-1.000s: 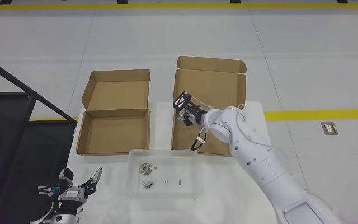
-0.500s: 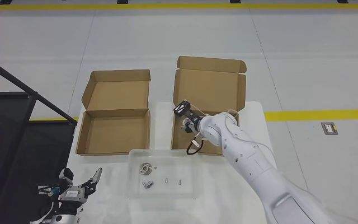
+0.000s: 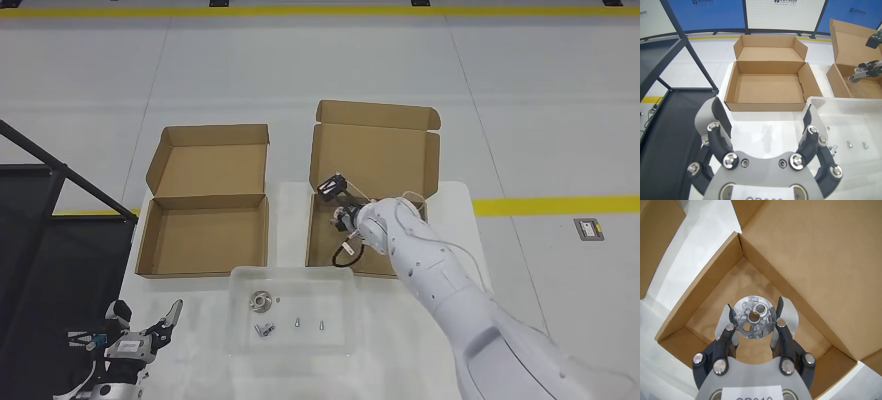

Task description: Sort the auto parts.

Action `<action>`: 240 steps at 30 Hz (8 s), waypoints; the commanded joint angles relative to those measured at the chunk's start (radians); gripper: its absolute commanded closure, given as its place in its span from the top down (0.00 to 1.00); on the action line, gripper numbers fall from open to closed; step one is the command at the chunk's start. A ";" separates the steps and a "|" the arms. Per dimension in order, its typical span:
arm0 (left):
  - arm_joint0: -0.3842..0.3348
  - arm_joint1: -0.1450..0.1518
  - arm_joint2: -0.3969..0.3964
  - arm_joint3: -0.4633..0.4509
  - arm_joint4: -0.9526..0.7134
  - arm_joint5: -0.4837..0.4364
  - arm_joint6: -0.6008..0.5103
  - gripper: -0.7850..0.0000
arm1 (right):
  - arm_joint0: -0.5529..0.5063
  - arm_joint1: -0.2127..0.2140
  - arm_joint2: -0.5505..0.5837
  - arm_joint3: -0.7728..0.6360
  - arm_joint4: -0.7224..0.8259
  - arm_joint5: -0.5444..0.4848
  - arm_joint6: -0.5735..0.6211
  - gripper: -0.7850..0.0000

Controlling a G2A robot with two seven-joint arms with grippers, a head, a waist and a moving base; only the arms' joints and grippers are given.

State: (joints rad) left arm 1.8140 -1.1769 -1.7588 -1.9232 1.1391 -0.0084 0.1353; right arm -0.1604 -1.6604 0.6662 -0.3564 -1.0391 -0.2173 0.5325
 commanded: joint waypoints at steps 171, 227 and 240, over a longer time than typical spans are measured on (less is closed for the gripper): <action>0.000 0.000 0.000 0.000 0.000 0.000 0.000 1.00 | -0.445 -0.172 -0.023 -0.489 -0.137 0.673 0.598 0.30; 0.000 0.000 0.000 0.000 0.000 0.000 0.000 1.00 | -0.905 -0.035 0.344 -1.377 -0.486 0.464 0.405 0.00; 0.000 0.000 0.000 0.000 0.000 0.000 0.000 1.00 | -0.778 -0.037 0.635 -1.150 -0.164 0.599 0.173 0.00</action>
State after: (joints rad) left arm 1.8140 -1.1769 -1.7588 -1.9232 1.1391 -0.0084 0.1353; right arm -0.9624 -1.6977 1.2927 -1.5452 -1.2011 0.3698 0.7036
